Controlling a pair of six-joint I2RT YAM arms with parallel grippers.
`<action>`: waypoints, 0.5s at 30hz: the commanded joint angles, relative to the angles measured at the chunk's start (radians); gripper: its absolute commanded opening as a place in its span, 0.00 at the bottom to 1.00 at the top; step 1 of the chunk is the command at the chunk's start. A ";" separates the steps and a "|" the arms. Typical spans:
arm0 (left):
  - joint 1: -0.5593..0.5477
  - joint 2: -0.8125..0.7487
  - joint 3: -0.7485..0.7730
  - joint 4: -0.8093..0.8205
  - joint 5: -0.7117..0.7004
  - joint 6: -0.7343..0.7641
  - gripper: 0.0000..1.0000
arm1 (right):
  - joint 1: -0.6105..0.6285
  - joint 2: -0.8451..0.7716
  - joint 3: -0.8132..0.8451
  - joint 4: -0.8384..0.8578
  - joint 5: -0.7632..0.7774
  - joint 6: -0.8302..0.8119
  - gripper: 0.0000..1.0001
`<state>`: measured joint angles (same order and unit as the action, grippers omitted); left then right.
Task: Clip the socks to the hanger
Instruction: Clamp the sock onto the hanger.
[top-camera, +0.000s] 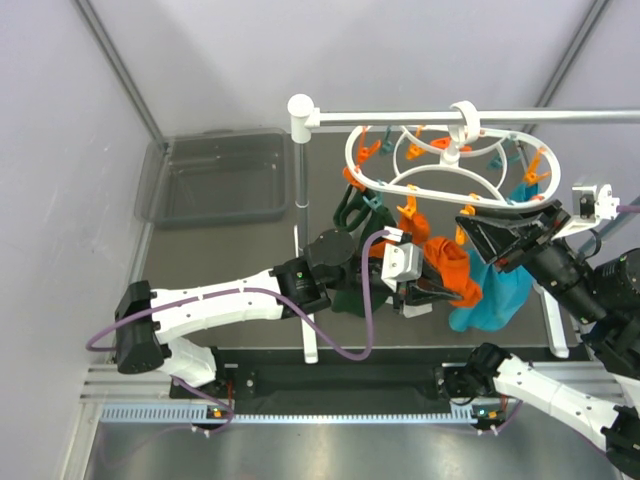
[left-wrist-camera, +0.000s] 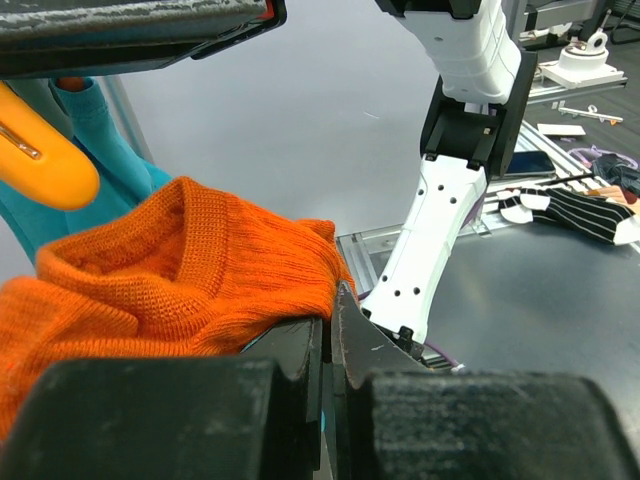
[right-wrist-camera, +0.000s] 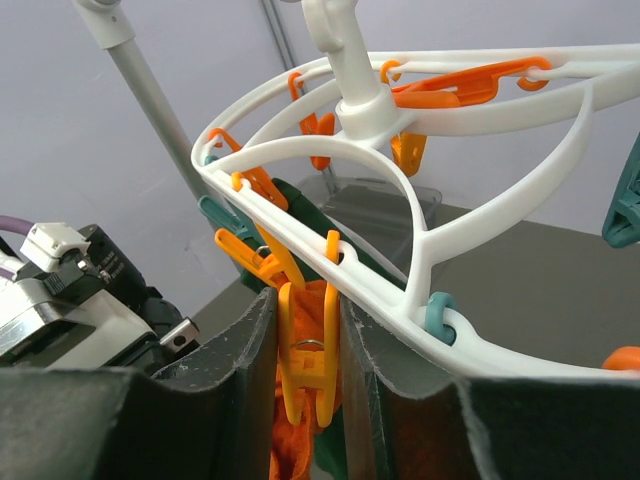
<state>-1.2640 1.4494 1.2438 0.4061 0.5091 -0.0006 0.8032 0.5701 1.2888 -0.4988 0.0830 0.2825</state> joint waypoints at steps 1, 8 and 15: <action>0.003 -0.003 0.040 0.066 0.019 0.007 0.00 | 0.011 -0.007 -0.022 -0.084 -0.061 0.014 0.00; 0.005 -0.011 0.036 0.071 0.016 0.019 0.00 | 0.010 -0.004 -0.020 -0.084 -0.061 0.014 0.00; 0.005 -0.017 0.032 0.076 0.016 0.039 0.00 | 0.011 -0.003 -0.017 -0.086 -0.061 0.015 0.00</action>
<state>-1.2640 1.4494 1.2438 0.4114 0.5087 0.0090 0.8032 0.5697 1.2888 -0.5011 0.0803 0.2836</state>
